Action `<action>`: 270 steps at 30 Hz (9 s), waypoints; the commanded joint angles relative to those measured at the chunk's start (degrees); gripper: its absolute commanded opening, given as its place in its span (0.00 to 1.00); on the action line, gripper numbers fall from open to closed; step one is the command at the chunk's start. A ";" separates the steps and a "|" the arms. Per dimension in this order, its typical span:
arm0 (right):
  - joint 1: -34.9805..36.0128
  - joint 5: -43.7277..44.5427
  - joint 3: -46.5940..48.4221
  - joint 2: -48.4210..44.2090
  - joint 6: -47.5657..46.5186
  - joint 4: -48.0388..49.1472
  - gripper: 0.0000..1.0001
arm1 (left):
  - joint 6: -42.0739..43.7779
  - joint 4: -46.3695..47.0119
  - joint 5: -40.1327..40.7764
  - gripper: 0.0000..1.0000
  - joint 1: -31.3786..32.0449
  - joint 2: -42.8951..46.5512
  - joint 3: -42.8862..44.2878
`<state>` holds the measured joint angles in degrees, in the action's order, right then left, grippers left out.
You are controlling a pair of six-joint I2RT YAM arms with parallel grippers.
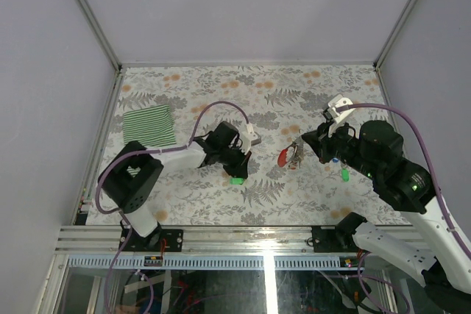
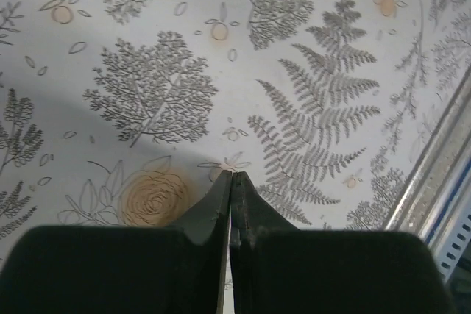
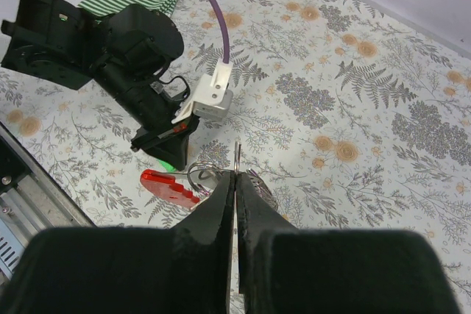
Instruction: Put the keys on the keyring
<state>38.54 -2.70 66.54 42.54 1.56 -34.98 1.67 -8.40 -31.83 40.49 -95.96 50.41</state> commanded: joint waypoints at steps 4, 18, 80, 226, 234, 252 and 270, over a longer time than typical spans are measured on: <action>-0.22 -0.29 1.23 -0.70 0.46 2.98 0.02 | -1.18 5.16 4.85 0.00 -1.62 -4.83 4.08; -0.23 0.18 0.81 -1.12 0.19 2.50 0.02 | -2.50 4.37 10.64 0.35 -1.72 -0.15 3.66; -0.22 -1.94 1.61 0.47 -0.02 2.38 0.03 | -17.15 7.43 20.00 0.40 4.47 -1.35 0.84; -0.22 -50.06 3.71 11.60 13.45 28.48 0.00 | 2.54 10.99 -22.92 0.00 4.78 41.64 15.78; -0.23 -48.00 3.43 10.63 14.70 29.65 0.00 | 2.84 10.60 -22.57 0.00 4.84 41.91 15.46; -0.22 -42.29 -0.08 8.81 22.65 37.49 0.00 | 2.66 10.51 -22.80 0.00 4.81 42.00 15.19; -0.23 -37.69 -1.71 6.69 27.83 41.33 0.00 | 2.57 10.54 -22.11 0.00 4.82 41.85 15.06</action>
<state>38.63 -46.15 63.77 50.87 27.51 -1.80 4.40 1.78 -51.20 44.95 -54.87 64.79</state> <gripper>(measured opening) 0.010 0.009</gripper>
